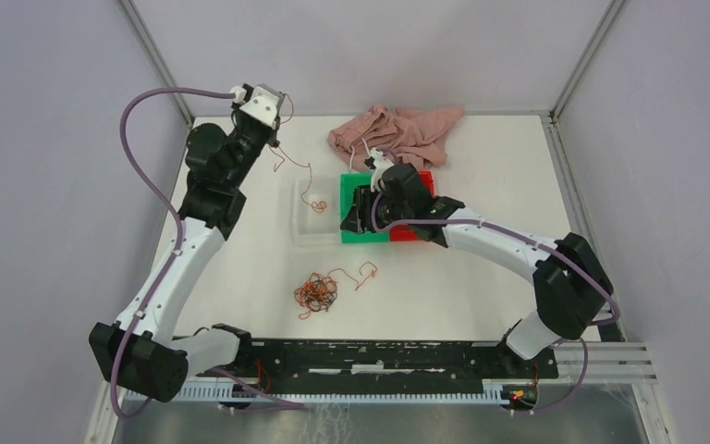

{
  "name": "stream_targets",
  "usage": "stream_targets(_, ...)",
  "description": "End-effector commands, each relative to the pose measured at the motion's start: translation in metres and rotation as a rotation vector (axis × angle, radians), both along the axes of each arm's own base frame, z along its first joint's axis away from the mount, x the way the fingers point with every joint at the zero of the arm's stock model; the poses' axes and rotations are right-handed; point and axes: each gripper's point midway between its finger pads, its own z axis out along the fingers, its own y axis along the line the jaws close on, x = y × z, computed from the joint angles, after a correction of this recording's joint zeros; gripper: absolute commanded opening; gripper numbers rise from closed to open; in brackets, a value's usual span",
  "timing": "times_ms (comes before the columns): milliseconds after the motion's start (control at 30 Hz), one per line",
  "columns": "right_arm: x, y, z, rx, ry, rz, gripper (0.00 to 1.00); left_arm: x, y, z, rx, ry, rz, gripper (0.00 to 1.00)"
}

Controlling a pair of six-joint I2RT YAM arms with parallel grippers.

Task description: Untangle the cables

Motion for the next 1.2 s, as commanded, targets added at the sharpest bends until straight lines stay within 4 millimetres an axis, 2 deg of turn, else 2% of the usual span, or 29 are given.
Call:
stream_targets(0, 0.013, -0.019, 0.024, 0.026, -0.110, -0.095, 0.53, 0.006, -0.009, -0.016, -0.074, 0.069, -0.025, 0.03)
stream_targets(267, 0.018, -0.054, 0.043, 0.040, -0.196, -0.237, 0.55, 0.034, -0.021, -0.079, -0.115, 0.246, -0.022, 0.03)
stream_targets(500, 0.015, -0.071, 0.054, 0.062, -0.262, -0.281, 0.55, 0.036, -0.045, -0.132, -0.109, 0.387, -0.061, 0.03)
stream_targets(700, 0.014, -0.077, 0.059, 0.061, -0.292, -0.284, 0.54, 0.038, -0.053, -0.174, -0.034, 0.448, -0.048, 0.03)
stream_targets(933, 0.014, -0.077, 0.054, 0.050, -0.288, -0.275, 0.54, 0.045, -0.042, -0.219, 0.226, 0.417, 0.105, 0.03)
stream_targets(1167, 0.014, -0.077, 0.051, 0.053, -0.281, -0.273, 0.54, 0.040, -0.046, -0.250, 0.230, 0.448, 0.103, 0.03)
